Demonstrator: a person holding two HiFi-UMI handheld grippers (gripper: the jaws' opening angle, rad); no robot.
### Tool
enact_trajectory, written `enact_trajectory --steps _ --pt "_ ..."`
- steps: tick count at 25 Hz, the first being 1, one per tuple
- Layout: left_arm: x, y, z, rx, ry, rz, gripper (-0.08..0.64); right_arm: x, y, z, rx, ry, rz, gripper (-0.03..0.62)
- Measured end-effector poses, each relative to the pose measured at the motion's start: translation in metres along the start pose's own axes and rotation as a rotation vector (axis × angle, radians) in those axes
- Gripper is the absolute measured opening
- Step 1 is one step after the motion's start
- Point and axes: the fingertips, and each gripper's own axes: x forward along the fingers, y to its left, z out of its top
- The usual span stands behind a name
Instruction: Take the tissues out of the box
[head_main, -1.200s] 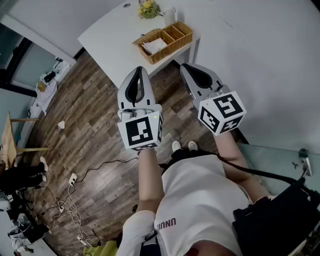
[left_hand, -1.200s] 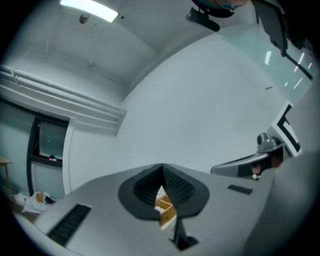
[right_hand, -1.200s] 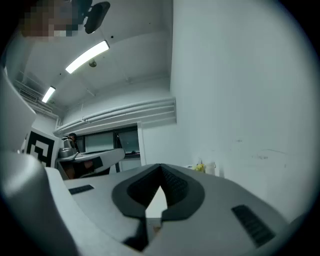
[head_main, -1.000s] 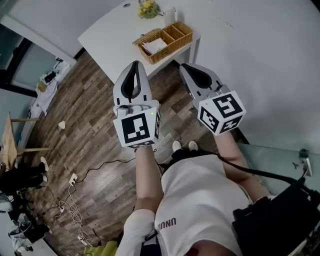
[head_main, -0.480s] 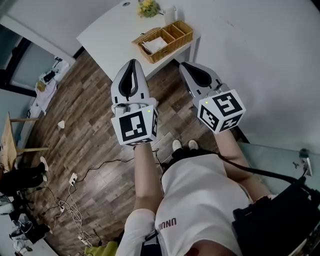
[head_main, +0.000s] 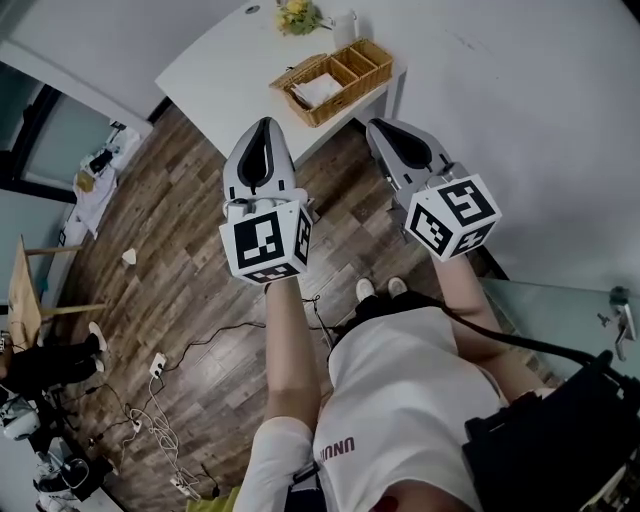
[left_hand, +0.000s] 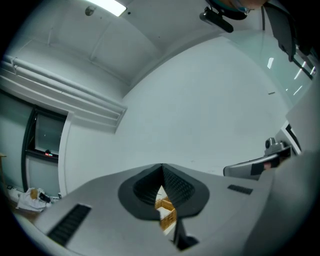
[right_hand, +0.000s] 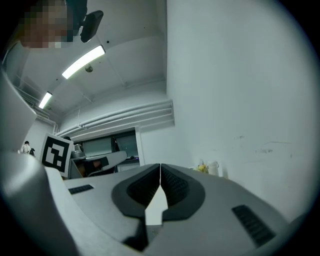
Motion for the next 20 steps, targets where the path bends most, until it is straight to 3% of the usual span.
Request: enact_trajectory --steps 9,14,20 --pt "-0.002 0.014 -0.008 -0.032 0.004 -0.052 0.012 0.012 0.024 -0.015 0.003 0.01 0.002 0.021" --pt "0.0 0.023 -0.016 -0.083 0.006 -0.017 0.012 0.02 0.022 -0.023 0.02 0.033 0.021 0.021" --pt "0.02 0.027 -0.021 -0.091 -0.015 -0.035 0.012 0.043 0.0 -0.019 -0.041 0.035 0.007 0.021"
